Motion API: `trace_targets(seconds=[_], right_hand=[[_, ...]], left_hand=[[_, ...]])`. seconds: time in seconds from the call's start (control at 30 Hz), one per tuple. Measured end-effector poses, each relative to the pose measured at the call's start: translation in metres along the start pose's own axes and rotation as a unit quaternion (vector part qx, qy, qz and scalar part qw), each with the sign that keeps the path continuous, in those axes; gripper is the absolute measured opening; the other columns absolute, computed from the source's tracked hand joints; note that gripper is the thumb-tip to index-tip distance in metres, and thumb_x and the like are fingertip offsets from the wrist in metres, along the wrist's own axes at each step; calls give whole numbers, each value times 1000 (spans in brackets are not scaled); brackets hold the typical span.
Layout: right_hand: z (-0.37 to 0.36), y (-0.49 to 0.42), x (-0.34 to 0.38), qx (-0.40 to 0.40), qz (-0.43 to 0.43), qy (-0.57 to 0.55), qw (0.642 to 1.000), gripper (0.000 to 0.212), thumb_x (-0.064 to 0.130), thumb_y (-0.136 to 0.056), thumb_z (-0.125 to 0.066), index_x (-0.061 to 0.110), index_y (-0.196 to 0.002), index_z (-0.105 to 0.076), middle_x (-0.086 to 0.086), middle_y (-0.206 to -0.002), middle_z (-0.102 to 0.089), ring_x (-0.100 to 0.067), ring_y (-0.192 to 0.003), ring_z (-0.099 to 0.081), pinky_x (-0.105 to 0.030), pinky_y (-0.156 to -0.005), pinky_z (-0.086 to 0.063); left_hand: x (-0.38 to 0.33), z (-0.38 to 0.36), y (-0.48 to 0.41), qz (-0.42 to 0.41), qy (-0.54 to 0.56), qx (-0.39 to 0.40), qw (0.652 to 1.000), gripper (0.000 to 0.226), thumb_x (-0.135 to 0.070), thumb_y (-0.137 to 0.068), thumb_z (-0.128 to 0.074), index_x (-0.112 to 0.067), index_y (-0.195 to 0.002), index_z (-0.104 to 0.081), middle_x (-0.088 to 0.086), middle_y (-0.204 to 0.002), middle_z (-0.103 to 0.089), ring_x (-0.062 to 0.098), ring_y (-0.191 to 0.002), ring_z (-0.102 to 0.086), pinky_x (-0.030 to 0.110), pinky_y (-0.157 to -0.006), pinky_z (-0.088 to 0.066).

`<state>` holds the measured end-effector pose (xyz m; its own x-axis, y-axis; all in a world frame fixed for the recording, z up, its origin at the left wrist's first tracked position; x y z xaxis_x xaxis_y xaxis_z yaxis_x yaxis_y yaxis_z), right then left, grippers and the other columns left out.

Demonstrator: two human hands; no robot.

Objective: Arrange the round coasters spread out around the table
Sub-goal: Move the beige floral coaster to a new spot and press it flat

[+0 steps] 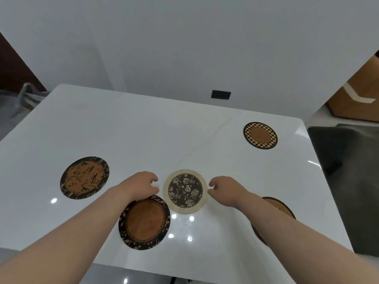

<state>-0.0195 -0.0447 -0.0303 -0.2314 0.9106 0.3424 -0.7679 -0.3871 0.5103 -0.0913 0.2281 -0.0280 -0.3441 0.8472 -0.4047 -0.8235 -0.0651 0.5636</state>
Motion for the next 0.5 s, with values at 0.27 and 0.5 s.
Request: trace_targets(seconds=[0.27, 0.5], right_hand=[[-18, -39, -2, 42, -57, -106, 992, 28, 24, -85, -54, -2, -89, -64, -11, -97, -66, -26, -91, -60, -33, -76, -47], [-20, -53, 2, 15, -126, -305, 944, 37, 13, -73, -58, 21, -62, -23, -1, -64, -23, -22, -65, -23, -38, -61, -20]], left_hand=[[3, -20, -42, 27, 62, 24, 997, 34, -27, -85, -61, -11, -116, -62, 6, -114, -63, 19, -102, -58, 31, -92, -45], [-4, -36, -62, 93, 206, 1, 974, 34, -27, -78, -66, -17, -109, -56, 3, -102, -61, 21, -90, -62, 31, -79, -48]])
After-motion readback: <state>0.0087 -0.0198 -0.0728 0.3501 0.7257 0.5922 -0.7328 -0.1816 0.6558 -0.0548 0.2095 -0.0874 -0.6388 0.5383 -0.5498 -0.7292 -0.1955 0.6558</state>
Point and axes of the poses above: each hand's wrist, its own y-axis away from the middle knuckle, its own z-axis out of the back of the hand, x = y × z, the point moved 2 cm from there along -y, towards the middle knuckle
